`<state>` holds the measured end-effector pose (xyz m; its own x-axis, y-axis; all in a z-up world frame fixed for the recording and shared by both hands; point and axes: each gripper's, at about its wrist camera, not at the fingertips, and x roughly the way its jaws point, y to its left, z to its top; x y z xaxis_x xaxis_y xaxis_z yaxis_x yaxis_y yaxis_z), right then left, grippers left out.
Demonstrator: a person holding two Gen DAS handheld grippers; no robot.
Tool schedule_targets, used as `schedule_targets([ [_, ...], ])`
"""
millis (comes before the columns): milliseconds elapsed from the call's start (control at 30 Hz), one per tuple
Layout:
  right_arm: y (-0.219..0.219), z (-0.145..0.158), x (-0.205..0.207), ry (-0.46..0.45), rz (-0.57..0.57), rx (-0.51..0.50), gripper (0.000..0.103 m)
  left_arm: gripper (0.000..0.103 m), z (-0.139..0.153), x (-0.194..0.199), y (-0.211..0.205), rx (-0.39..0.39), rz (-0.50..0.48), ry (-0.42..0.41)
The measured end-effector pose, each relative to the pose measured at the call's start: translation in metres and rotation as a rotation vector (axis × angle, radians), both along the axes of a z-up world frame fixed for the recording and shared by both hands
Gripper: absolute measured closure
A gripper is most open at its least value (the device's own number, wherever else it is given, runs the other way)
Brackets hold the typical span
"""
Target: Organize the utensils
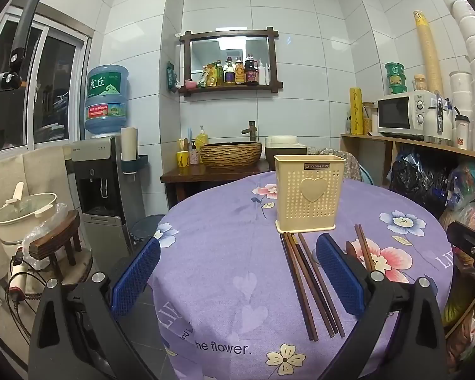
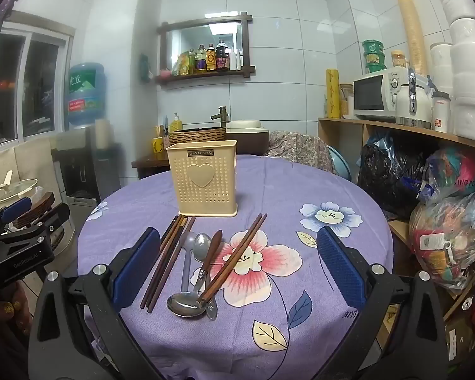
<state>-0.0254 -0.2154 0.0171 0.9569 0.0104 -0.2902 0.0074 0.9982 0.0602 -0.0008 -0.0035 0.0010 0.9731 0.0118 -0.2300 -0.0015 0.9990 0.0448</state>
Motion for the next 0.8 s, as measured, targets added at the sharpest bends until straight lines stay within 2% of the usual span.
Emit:
schedule_targets([
  [800,0.0015,-0.0025,0.0007,0.005,0.0,-0.003,0.005,0.005,-0.0016,-0.0007,0.0017,0.001,0.005,0.006],
])
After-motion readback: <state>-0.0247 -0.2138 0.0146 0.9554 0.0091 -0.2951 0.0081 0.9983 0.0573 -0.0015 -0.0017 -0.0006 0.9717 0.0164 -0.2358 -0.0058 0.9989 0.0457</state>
